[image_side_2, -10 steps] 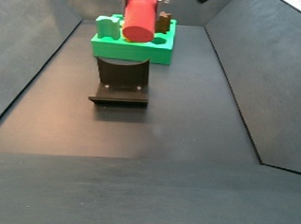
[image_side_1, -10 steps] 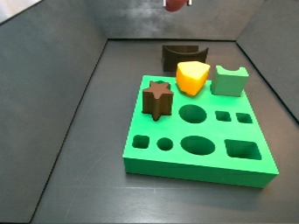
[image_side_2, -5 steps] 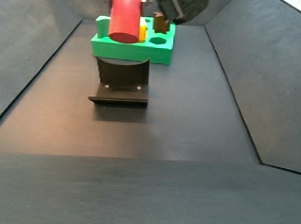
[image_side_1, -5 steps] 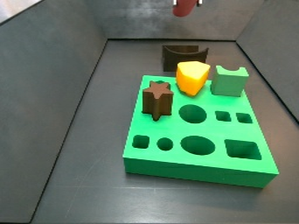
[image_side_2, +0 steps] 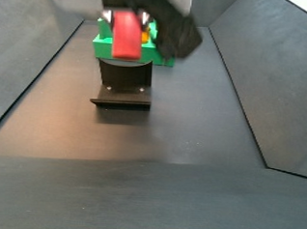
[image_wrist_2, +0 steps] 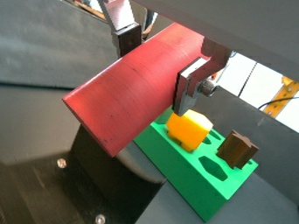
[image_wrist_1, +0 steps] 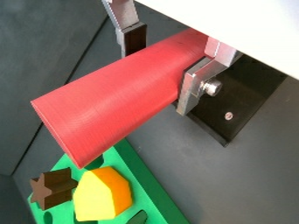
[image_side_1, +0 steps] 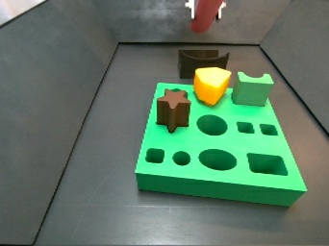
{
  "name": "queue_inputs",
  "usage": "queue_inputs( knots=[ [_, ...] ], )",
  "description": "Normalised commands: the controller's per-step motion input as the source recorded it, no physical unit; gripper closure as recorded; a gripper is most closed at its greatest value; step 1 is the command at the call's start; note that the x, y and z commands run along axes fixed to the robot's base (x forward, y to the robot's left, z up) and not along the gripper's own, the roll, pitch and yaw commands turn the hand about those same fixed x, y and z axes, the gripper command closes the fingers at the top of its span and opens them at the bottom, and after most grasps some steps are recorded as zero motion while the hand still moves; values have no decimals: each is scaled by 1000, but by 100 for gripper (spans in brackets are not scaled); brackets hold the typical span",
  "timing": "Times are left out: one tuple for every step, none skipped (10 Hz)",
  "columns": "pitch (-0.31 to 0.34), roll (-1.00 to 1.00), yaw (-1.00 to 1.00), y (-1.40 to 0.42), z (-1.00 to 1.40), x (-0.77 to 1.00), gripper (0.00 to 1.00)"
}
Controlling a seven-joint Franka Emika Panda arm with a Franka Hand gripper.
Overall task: Pick up the oval object. Move up. Place the oval object on the fixture. Regrasp the oval object. Move to above the board. Insert the oval object.
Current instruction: Place the oval object on the fixture.
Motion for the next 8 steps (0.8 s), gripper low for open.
queue_inputs(
  knots=[
    [142,-697,-171,141,-1000,166,100],
    [108,-534,-186,143,-1000,171,100],
    [78,-368,-193,145,-1000,177,100],
    [38,-217,-184,136,-1000,191,100],
    [14,-167,-171,121,-851,167,100],
    [-10,-155,-154,97,-645,135,100],
    [-36,-148,-130,69,-391,109,100],
    [-49,-138,-110,65,-259,86,100]
  ],
)
